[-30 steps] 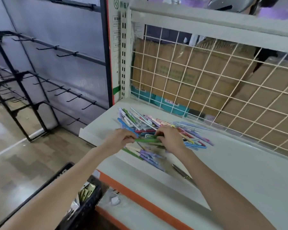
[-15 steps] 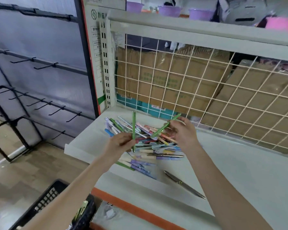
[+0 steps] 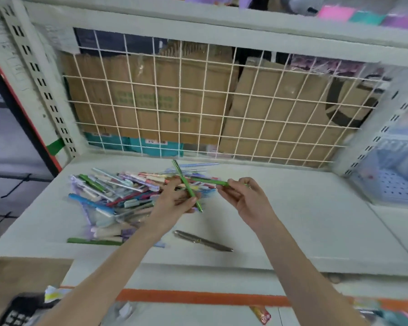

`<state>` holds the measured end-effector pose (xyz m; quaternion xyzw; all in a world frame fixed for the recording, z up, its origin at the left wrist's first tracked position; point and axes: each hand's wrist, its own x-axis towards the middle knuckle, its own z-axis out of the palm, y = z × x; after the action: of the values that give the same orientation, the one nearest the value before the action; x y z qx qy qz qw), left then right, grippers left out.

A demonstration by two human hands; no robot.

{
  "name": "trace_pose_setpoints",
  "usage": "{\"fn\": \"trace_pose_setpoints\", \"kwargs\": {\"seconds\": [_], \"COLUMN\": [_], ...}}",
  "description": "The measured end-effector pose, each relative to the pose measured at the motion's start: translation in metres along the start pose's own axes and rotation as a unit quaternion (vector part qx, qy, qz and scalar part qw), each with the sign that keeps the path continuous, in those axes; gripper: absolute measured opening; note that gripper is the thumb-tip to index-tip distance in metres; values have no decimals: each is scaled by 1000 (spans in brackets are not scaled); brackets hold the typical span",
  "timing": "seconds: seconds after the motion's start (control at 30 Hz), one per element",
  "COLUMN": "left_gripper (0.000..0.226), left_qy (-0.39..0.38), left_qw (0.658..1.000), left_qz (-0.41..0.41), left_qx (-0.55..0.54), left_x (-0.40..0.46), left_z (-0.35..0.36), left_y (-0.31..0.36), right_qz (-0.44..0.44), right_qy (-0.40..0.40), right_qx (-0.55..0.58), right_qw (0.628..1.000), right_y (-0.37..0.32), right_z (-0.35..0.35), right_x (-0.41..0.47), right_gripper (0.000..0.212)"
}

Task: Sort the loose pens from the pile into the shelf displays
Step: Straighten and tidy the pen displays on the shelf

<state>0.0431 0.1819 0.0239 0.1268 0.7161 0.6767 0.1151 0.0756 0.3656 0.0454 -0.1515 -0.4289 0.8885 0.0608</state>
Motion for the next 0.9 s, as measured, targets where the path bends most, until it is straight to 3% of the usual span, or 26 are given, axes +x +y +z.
{"fn": "trace_pose_setpoints", "kwargs": {"seconds": [0.1,0.23,0.43,0.63,0.9], "left_gripper": [33,33,33,34,64], "left_qy": [-4,-9,-47,-111,-195], "left_qw": [1000,999,998,993,978], "left_qz": [29,31,36,45,67], "left_qx": [-1,-24,-23,2,-15], "left_x": [6,15,15,11,2], "left_z": [29,66,151,253,408], "left_y": [16,31,49,60,63], "right_qz": [-7,-26,-35,-37,-106], "right_qy": [-5,-29,-43,-48,79], "right_qx": [-35,-170,-329,-357,-262], "right_qw": [999,985,943,932,956], "right_y": [-8,-33,-80,-135,-212], "right_z": [-22,-55,-123,-204,-336], "right_x": [-9,-25,-46,-75,-127], "right_gripper": [26,7,8,6,12]}}
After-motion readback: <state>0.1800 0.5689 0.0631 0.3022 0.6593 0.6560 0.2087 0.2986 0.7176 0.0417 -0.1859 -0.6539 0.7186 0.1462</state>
